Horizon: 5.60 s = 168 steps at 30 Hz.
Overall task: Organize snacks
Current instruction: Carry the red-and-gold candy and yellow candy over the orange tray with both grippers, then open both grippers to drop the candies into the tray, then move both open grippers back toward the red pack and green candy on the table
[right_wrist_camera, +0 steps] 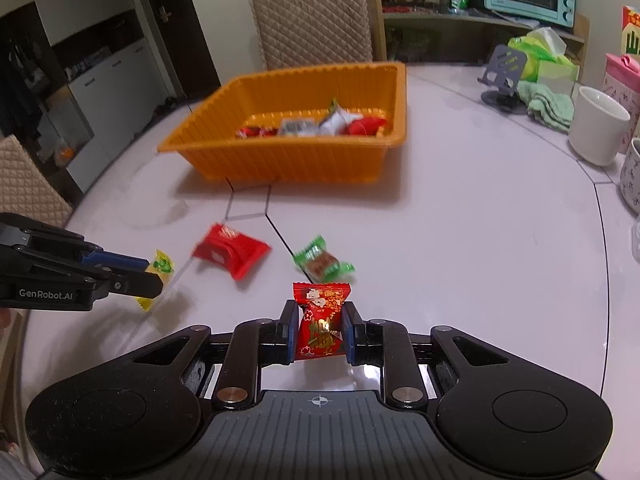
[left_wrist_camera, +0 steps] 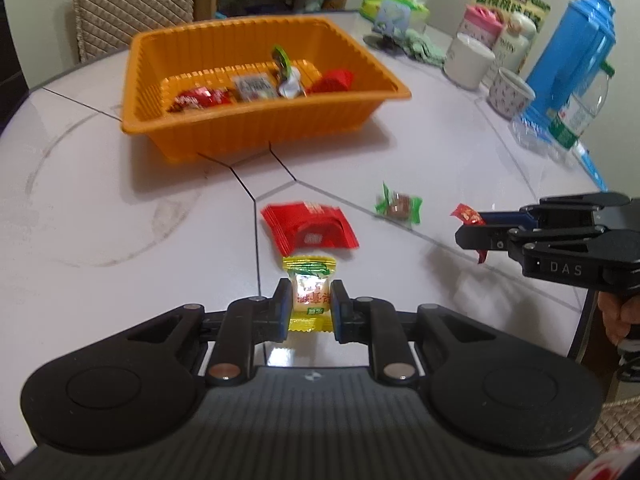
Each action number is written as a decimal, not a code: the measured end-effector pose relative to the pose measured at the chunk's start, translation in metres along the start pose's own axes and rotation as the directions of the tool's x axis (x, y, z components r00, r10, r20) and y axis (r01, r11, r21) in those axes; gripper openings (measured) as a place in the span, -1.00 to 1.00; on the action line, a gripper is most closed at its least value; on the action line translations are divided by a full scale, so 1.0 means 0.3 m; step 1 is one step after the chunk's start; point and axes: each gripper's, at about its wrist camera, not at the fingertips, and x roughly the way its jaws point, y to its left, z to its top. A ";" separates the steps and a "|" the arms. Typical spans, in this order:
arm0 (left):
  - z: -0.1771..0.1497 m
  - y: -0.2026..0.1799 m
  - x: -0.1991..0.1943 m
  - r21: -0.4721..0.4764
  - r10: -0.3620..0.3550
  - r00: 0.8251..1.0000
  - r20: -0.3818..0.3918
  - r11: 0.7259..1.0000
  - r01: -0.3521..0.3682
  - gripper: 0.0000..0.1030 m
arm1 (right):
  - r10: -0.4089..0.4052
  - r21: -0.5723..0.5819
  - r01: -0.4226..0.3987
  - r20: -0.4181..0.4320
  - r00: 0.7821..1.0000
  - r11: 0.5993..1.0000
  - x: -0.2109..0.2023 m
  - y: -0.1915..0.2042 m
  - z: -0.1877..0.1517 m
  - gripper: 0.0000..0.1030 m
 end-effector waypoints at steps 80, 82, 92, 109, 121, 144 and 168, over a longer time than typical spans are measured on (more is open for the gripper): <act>0.707 0.367 0.298 -0.125 0.107 0.985 0.134 0.988 -0.091 -0.60 | 0.085 0.212 -0.112 0.132 0.988 0.971 0.484 -0.059 0.717 -0.55; 0.703 0.369 0.293 -0.128 0.109 0.985 0.132 0.987 -0.092 -0.54 | 0.084 0.215 -0.112 0.135 0.987 0.970 0.484 -0.055 0.720 -0.55; 0.686 0.379 0.261 -0.156 0.109 0.986 0.128 0.984 -0.089 -0.25 | 0.111 0.278 -0.170 0.214 0.970 0.946 0.455 -0.064 0.751 -0.07; 0.599 0.332 0.118 -0.178 0.089 0.982 0.168 0.982 -0.058 0.06 | 0.041 0.281 -0.095 0.193 0.980 0.955 0.294 -0.067 0.651 0.35; 0.462 0.252 -0.014 -0.200 0.084 0.983 0.163 0.979 -0.050 0.14 | -0.005 0.289 -0.052 0.196 0.981 0.956 0.121 -0.022 0.515 0.49; 0.121 0.081 -0.168 -0.221 0.052 0.994 0.092 0.975 -0.030 0.16 | -0.034 0.280 0.008 0.088 0.996 0.960 -0.081 0.087 0.181 0.50; -0.067 -0.005 -0.144 -0.193 0.007 1.000 -0.008 0.981 -0.008 0.17 | -0.035 0.263 0.043 -0.034 0.999 0.964 -0.102 0.124 -0.040 0.50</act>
